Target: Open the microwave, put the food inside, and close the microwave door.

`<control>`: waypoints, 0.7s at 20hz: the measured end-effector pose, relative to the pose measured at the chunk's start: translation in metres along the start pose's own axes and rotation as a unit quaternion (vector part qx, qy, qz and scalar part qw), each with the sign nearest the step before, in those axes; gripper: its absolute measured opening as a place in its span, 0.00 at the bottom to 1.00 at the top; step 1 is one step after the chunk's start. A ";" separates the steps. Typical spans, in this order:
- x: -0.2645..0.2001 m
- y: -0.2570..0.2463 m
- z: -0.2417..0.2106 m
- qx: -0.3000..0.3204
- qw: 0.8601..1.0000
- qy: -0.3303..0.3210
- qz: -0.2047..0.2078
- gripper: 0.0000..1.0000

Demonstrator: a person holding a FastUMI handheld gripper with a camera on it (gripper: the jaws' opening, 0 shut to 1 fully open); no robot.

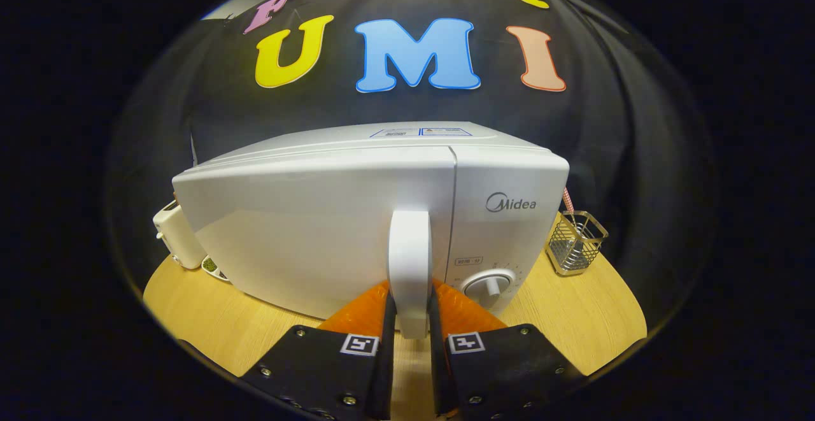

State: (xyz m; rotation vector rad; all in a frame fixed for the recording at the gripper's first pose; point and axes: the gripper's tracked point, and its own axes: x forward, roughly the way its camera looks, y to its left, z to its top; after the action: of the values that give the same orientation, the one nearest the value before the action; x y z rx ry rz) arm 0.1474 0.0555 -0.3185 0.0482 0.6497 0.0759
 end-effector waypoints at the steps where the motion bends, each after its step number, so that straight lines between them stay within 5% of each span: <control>1: 0.000 -0.001 0.000 -0.003 1.000 0.005 -0.001 0.16; 13: -0.016 0.000 -0.004 -0.051 0.998 0.041 0.002 0.16; 14: -0.016 0.001 -0.003 -0.061 0.997 0.038 0.001 0.08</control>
State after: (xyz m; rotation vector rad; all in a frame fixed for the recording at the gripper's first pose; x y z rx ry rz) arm 0.1330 0.0557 -0.3114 -0.0727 0.7197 0.1205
